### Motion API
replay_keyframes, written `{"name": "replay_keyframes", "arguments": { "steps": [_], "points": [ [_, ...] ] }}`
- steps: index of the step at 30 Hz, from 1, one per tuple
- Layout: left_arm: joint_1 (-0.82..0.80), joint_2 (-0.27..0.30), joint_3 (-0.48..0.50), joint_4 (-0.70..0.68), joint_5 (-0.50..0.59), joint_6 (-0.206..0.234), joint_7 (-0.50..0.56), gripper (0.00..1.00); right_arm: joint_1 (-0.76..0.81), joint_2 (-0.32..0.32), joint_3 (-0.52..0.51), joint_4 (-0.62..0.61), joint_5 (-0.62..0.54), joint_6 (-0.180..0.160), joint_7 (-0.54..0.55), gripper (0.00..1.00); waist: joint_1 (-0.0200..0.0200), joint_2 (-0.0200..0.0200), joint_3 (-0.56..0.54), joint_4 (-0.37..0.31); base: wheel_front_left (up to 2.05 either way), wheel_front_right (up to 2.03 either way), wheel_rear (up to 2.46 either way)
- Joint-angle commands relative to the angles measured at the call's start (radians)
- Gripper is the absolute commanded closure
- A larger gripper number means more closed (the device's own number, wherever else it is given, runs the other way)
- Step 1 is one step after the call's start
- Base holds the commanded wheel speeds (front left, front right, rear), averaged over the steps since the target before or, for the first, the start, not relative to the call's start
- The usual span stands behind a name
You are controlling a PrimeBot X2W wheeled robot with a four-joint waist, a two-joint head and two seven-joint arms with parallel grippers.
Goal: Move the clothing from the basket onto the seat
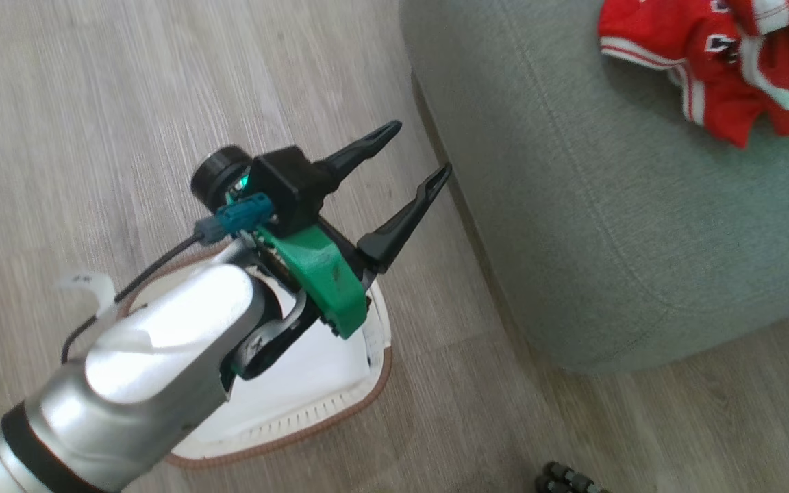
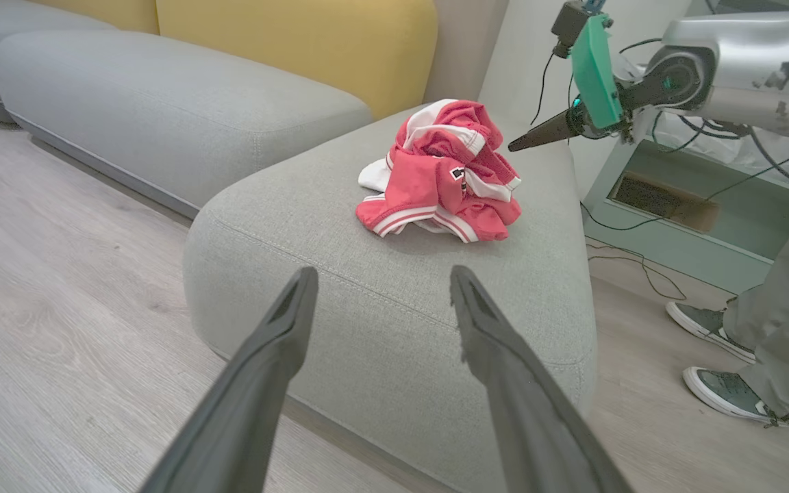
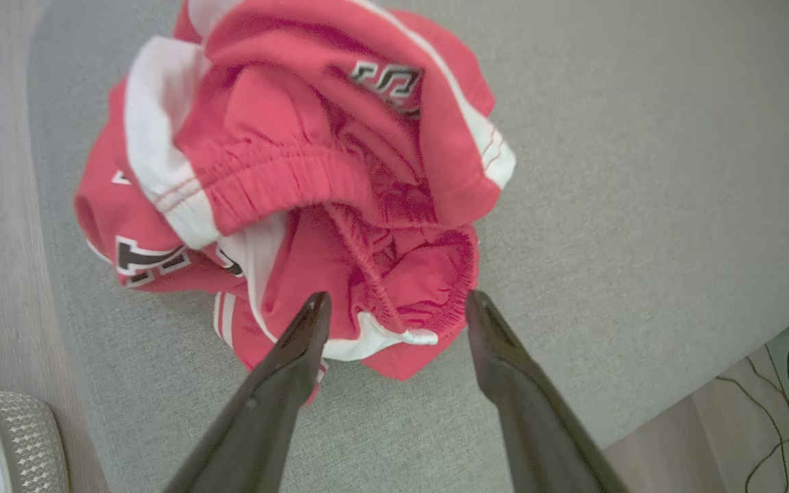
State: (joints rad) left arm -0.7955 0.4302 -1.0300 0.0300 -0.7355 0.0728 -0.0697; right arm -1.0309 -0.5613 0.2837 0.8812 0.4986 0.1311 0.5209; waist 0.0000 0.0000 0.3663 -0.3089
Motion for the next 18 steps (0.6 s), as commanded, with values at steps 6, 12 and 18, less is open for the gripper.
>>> {"name": "replay_keyframes", "arguments": {
  "steps": [6,12,18],
  "points": [
    [0.034,0.0,0.055,-0.004,-0.03,0.026,-0.056,0.0,0.06,-0.087,0.043,-0.15,0.087,0.0,-0.03,0.0,0.0,0.0,-0.141,0.007,0.0,0.0,0.0],
    [0.08,0.003,0.075,0.016,-0.057,0.046,-0.092,0.0,0.141,-0.146,0.032,-0.293,0.158,0.0,-0.132,0.0,0.0,0.0,-0.224,0.05,0.0,0.0,0.0],
    [0.13,0.019,0.105,0.025,-0.086,0.076,-0.121,0.0,0.259,-0.16,-0.045,-0.426,0.207,0.0,-0.242,0.0,0.0,0.0,-0.287,0.11,0.0,0.0,0.0]
  ]
}}
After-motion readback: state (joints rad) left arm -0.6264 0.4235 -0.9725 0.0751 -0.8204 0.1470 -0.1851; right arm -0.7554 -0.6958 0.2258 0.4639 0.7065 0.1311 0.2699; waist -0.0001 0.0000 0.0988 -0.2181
